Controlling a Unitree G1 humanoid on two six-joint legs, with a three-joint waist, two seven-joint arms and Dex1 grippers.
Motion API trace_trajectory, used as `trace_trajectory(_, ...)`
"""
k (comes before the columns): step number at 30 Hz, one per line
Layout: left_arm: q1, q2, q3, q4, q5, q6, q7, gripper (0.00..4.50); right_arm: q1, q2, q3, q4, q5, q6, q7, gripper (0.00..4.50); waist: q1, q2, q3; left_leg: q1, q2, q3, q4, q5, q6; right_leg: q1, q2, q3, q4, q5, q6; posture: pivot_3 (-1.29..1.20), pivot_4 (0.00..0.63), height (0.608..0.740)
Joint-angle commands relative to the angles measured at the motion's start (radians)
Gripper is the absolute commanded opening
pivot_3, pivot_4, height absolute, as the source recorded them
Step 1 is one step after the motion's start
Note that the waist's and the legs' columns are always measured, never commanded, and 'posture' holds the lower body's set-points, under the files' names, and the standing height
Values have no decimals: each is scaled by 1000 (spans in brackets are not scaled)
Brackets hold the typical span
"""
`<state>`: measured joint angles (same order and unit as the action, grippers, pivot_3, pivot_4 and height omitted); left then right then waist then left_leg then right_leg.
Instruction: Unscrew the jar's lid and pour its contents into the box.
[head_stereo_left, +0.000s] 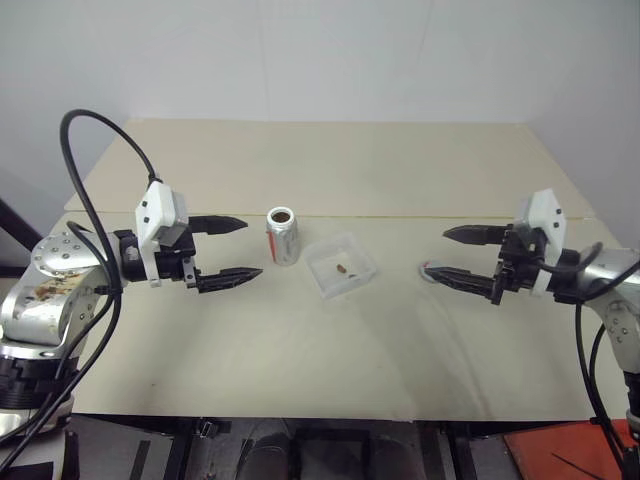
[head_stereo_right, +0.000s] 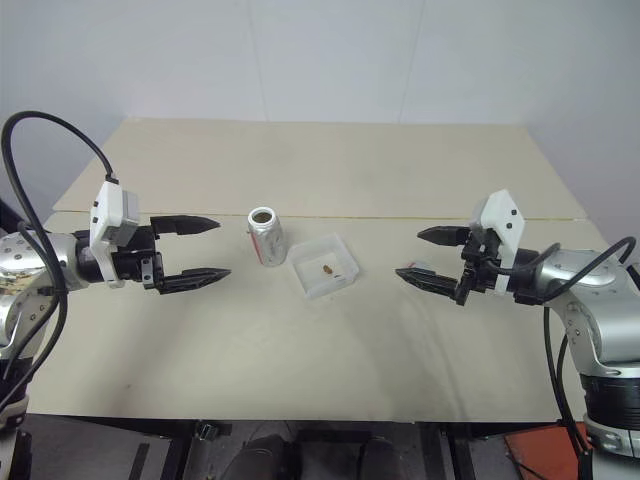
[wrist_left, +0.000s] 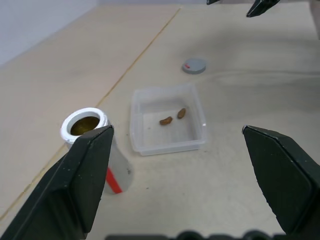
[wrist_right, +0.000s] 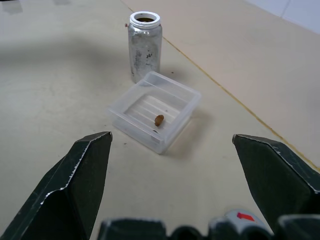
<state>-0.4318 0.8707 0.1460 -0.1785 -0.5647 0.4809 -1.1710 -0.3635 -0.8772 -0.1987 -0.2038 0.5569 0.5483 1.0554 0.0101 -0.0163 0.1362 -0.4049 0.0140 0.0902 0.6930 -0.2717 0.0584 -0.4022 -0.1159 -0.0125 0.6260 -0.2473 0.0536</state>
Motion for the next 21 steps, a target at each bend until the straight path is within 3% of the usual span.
trace_trajectory(1,4,12,34,-17,-36,4,-15,4470,1,-26,-54,-7,11,-20,6,4500,0,0,0,0,0,0,0,0,0,0,0,0,0,0,0,0,150,740)
trace_trajectory(21,42,-14,63,-39,-49,-9,24,4470,33,-56,-71,-6,7,-33,34,4500,0,0,0,0,0,0,0,0,0,0,0,0,0,0,0,0,150,740)
